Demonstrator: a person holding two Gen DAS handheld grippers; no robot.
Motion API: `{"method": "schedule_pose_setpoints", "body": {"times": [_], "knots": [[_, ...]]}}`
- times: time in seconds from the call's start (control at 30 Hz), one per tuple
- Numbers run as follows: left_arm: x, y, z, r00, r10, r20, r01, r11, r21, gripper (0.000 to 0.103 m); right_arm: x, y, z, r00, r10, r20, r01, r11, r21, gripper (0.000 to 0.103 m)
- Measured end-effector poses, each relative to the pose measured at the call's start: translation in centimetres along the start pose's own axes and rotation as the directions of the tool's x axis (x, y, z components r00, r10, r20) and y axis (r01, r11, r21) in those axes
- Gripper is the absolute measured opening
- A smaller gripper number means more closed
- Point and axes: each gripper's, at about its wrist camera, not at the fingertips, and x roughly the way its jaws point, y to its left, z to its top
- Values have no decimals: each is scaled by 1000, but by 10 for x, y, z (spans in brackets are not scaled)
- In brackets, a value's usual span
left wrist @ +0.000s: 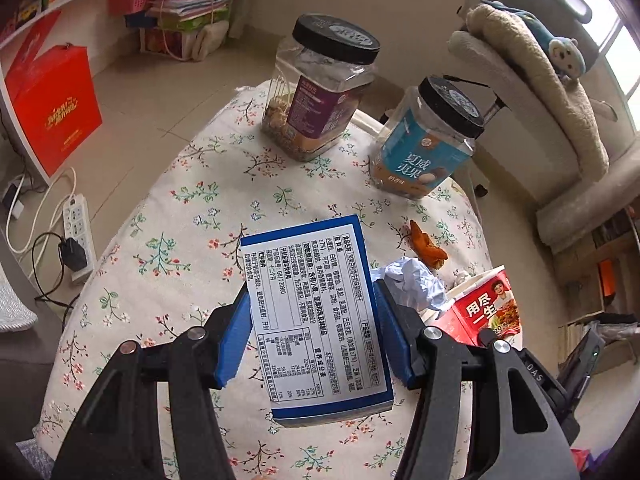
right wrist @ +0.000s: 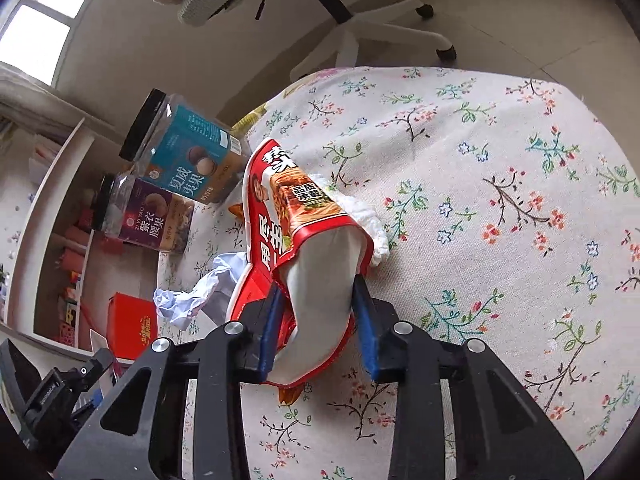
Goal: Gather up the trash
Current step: 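Grasp the red instant-noodle cup with the right tool while the left holds the box, then carry the noodle cup and box over the bin and open both tools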
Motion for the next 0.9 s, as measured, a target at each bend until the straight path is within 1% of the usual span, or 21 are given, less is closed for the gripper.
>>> {"method": "schedule_pose_setpoints", "body": {"times": [0.1, 0.17, 0.27, 0.37, 0.47, 0.67, 0.77, 0.9], "knots": [[-14, -10, -3, 998, -3, 70, -2, 997, 75, 57, -25, 13, -1, 997, -44, 64, 49, 995, -84, 29], [-23, -18, -6, 994, -14, 104, 3, 994, 110, 57, -43, 24, -3, 991, -72, 115, 89, 985, -146, 29], [-38, -29, -12, 987, -23, 156, -3, 987, 162, 57, -68, 36, -8, 980, -91, 177, 129, 967, -219, 29], [-49, -42, -20, 980, -43, 196, -1, 977, 214, 57, -91, 44, -15, 964, -120, 239, 185, 944, -274, 29], [-57, -57, -31, 971, -52, 233, -12, 964, 266, 57, -113, 49, -23, 939, -156, 306, 258, 909, -328, 29], [-68, -85, -52, 956, -80, 282, -25, 936, 350, 57, -145, 52, -35, 899, -204, 387, 356, 855, -376, 30], [-70, -98, -61, 953, -99, 285, -19, 923, 385, 57, -159, 47, -37, 876, -226, 427, 399, 835, -378, 30], [-72, -118, -76, 950, -129, 283, -7, 901, 434, 57, -172, 36, -40, 851, -253, 460, 441, 819, -367, 30]]}}
